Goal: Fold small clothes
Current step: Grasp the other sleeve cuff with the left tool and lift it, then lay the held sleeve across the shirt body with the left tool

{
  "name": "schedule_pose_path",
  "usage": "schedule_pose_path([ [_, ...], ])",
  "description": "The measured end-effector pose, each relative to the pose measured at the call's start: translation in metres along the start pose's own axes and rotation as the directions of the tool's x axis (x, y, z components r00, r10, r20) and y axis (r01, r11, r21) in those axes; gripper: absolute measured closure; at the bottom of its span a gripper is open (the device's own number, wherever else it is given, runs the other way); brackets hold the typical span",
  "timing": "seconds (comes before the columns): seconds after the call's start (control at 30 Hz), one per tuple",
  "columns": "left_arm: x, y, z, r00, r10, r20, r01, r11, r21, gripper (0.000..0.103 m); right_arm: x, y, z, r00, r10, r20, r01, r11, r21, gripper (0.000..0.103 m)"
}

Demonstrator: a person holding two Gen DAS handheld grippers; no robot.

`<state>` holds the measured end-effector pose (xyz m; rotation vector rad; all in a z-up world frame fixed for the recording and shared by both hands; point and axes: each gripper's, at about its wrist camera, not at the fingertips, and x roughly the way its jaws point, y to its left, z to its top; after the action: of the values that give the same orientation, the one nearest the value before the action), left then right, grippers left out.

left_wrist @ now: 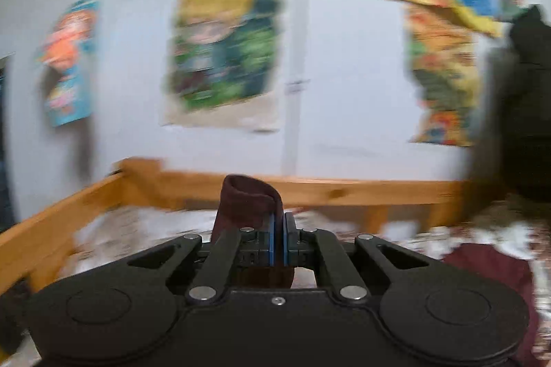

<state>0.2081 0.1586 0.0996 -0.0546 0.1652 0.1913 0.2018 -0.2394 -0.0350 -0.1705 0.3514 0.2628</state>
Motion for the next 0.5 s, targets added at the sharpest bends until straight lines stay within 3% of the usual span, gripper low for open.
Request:
schedule_pose_path([
  [0.1, 0.003, -0.045, 0.000, 0.990, -0.138, -0.003, 0.138, 0.990, 0.018, 0.099, -0.001, -0.006, 0.002, 1.000, -0.025, 0.005, 0.024, 0.999, 0.022, 0.000],
  [0.2, 0.004, -0.092, -0.012, 0.964, -0.266, -0.028, 0.267, 0.963, 0.040, 0.099, -0.001, -0.017, 0.005, 0.999, -0.050, 0.007, 0.049, 0.997, 0.064, 0.000],
  [0.33, 0.005, -0.150, -0.046, 0.910, -0.402, -0.097, 0.407, 0.912, 0.039, 0.099, 0.002, -0.038, 0.007, 0.995, -0.097, -0.009, 0.097, 0.985, 0.140, 0.000],
  [0.5, 0.006, -0.195, -0.098, 0.853, -0.486, -0.192, 0.497, 0.868, 0.010, 0.099, 0.008, -0.070, 0.005, 0.984, -0.172, -0.052, 0.179, 0.952, 0.249, 0.000],
])
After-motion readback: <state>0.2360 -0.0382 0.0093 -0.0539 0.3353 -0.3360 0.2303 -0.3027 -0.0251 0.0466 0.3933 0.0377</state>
